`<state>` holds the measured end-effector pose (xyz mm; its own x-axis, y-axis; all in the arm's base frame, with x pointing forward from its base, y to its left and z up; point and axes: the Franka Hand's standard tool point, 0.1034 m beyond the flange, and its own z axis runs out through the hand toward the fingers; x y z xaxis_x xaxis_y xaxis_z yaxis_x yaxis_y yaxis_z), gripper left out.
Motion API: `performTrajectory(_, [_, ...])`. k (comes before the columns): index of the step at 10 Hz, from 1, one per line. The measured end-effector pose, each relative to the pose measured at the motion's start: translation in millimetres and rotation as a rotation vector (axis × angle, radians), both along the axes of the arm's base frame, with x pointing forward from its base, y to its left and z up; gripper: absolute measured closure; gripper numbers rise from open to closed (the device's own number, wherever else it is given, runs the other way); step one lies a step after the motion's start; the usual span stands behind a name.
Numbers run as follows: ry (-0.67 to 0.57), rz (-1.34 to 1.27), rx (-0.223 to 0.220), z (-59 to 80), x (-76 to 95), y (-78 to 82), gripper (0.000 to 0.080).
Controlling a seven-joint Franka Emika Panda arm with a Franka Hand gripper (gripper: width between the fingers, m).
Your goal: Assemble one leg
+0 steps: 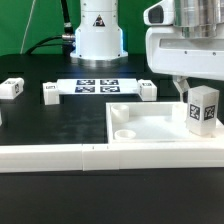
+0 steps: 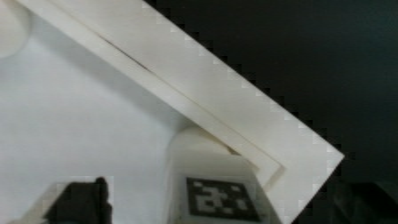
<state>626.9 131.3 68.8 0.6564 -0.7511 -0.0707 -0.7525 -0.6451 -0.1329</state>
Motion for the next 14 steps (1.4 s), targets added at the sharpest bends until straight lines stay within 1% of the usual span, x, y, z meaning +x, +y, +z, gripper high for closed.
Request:
performTrajectory(1, [-0.007, 0.166, -0.010, 0.1, -2.0, 0.9, 0.0156])
performTrajectory(3, [-0.006, 0.471, -0.036, 4.0, -3.2, 1.0, 0.0150])
performTrajectory(4, [-0.006, 0.651, -0.070, 5.9, -3.4, -0.8, 0.0150])
performTrajectory(5, [-0.012, 0.737, -0.095, 6.7, -3.4, 0.1, 0.0150])
performTrajectory(6, [-0.033, 0.886, -0.106, 6.5, -4.4, -0.5, 0.0150])
performTrajectory(7, [-0.054, 1.004, -0.109, 4.8, -4.0, -6.3, 0.0150])
performTrajectory(10, [-0.092, 1.283, -0.117, 0.6, -0.9, -24.6, 0.0150])
performTrajectory(11, [-0.094, 1.309, -0.117, 0.5, -0.7, -27.4, 0.0150])
performTrajectory(14, [-0.094, 1.308, -0.117, 0.4, -0.9, -26.8, 0.0163])
